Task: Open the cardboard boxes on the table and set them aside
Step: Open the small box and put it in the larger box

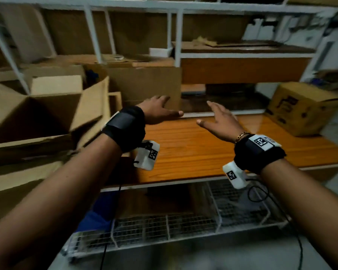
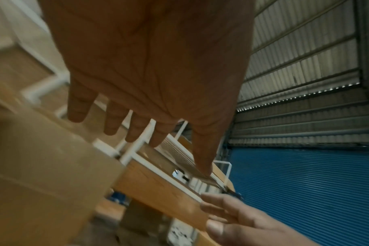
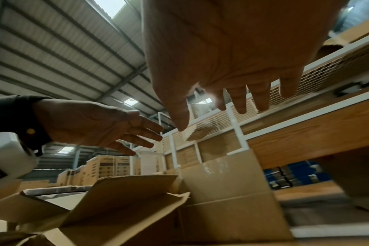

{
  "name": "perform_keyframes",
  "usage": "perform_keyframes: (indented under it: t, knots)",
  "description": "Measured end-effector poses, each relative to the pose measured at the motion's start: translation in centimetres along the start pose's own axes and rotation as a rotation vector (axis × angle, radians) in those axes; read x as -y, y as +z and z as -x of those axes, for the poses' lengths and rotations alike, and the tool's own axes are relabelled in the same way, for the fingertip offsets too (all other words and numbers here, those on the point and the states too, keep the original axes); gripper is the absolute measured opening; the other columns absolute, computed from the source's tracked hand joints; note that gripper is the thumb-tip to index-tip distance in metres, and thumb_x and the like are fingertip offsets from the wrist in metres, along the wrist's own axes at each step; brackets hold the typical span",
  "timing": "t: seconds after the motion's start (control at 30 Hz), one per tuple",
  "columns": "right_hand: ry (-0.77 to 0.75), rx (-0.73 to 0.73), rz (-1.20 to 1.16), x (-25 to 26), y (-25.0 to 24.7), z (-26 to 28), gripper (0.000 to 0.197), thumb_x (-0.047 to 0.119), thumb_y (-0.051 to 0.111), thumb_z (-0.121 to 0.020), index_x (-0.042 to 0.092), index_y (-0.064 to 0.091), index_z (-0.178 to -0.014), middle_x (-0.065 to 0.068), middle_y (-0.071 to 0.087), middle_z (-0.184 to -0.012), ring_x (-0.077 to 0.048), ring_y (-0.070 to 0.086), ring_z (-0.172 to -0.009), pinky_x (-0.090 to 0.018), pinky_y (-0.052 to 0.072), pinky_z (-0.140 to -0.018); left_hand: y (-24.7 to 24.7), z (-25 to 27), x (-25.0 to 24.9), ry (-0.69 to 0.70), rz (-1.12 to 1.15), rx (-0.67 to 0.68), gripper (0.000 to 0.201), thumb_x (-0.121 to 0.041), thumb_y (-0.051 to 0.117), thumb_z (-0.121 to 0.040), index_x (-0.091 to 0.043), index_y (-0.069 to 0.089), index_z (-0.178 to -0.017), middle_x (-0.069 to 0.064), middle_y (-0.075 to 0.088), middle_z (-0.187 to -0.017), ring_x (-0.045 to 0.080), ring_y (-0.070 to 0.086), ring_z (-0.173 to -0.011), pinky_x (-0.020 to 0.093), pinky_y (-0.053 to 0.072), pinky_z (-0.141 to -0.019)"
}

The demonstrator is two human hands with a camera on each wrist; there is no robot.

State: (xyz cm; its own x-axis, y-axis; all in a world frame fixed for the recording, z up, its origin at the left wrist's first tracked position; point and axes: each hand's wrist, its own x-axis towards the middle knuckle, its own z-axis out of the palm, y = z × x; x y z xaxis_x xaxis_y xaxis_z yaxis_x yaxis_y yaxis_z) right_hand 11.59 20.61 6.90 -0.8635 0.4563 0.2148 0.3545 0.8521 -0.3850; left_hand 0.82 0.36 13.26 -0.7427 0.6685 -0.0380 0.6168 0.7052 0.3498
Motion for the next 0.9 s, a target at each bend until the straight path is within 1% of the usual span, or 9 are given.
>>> perform_keyframes:
  t: [0.07,0.2,0.3,0.4,0.47,0.53,0.7,0.8,0.9]
  knots:
    - [0.039,0.012,0.011,-4.6,-1.4,1.2,0.083,0.064,0.052,-0.087,0.030,0.017,-0.155,0.002,0.016,-0.163,-0.023,0.018,-0.148,-0.048,0.018,-0.116,2.6,-1.6,-3.7,0.050,0.026,0.030,0.089,-0.069,0.049,-0.085,-0.023,0.018,-0.154,0.007,0.017,-0.161,0.029,0.025,-0.144,0.041,0.025,-0.116]
    - [0.115,0.013,0.040,-14.6,-4.5,2.8,0.081,0.063,0.052,-0.088,0.030,0.020,-0.154,0.001,0.020,-0.162,-0.027,0.025,-0.145,-0.049,0.024,-0.113,7.8,-5.4,-11.9,0.146,0.056,0.072,0.088,-0.071,0.045,-0.085,-0.022,0.018,-0.154,0.007,0.017,-0.161,0.030,0.026,-0.144,0.044,0.027,-0.116]
    - [0.168,0.007,0.027,-20.7,-6.6,2.7,0.083,0.068,0.051,-0.084,0.031,0.022,-0.153,0.001,0.024,-0.161,-0.028,0.028,-0.144,-0.051,0.026,-0.113,10.5,-8.6,-16.9,0.173,0.055,0.071,0.089,-0.073,0.042,-0.085,-0.023,0.018,-0.154,0.007,0.015,-0.161,0.031,0.021,-0.145,0.048,0.024,-0.117]
    - [0.218,-0.017,0.011,-25.8,-8.3,1.9,0.082,0.068,0.050,-0.085,0.032,0.023,-0.153,0.002,0.023,-0.161,-0.026,0.026,-0.145,-0.051,0.025,-0.114,12.8,-11.9,-21.3,0.205,0.045,0.041,0.089,-0.075,0.039,-0.085,-0.025,0.018,-0.154,0.007,0.015,-0.161,0.033,0.019,-0.146,0.049,0.022,-0.117]
    - [0.266,-0.029,-0.009,-29.2,-9.0,1.0,0.080,0.067,0.050,-0.086,0.033,0.023,-0.153,0.002,0.022,-0.162,-0.025,0.025,-0.146,-0.049,0.024,-0.115,14.3,-14.4,-23.9,0.231,0.054,0.037,0.087,-0.075,0.039,-0.085,-0.026,0.019,-0.154,0.006,0.016,-0.161,0.032,0.020,-0.146,0.049,0.024,-0.116]
    - [0.304,-0.039,-0.032,-32.4,-9.5,-0.4,0.080,0.068,0.050,-0.086,0.034,0.022,-0.153,0.002,0.022,-0.161,-0.025,0.027,-0.145,-0.051,0.026,-0.115,15.6,-17.1,-26.2,0.255,0.066,0.050,0.084,-0.074,0.040,-0.085,-0.027,0.022,-0.152,0.005,0.018,-0.160,0.032,0.022,-0.145,0.050,0.026,-0.115]
    - [0.359,-0.052,-0.040,-39.5,-9.9,-5.0,0.077,0.064,0.051,-0.088,0.033,0.024,-0.152,0.000,0.028,-0.159,-0.028,0.031,-0.142,-0.051,0.028,-0.114,18.8,-25.1,-30.8,0.316,0.117,0.078,0.080,-0.074,0.040,-0.086,-0.027,0.029,-0.150,0.006,0.026,-0.157,0.031,0.033,-0.139,0.050,0.033,-0.111]
    - [0.373,-0.048,-0.074,-43.0,-10.3,-7.6,0.077,0.066,0.051,-0.086,0.034,0.026,-0.151,0.000,0.032,-0.156,-0.028,0.035,-0.140,-0.053,0.030,-0.112,20.2,-29.3,-33.4,0.326,0.137,0.114,0.079,-0.072,0.041,-0.087,-0.025,0.029,-0.150,0.008,0.026,-0.156,0.031,0.034,-0.139,0.049,0.034,-0.111]
    - [0.409,-0.057,-0.117,-46.8,-11.2,-10.5,0.078,0.069,0.051,-0.082,0.037,0.028,-0.149,0.003,0.032,-0.157,-0.028,0.039,-0.138,-0.057,0.030,-0.110,21.4,-33.8,-36.5,0.337,0.133,0.124,0.080,-0.072,0.042,-0.086,-0.025,0.031,-0.149,0.009,0.028,-0.156,0.032,0.033,-0.139,0.049,0.034,-0.111]
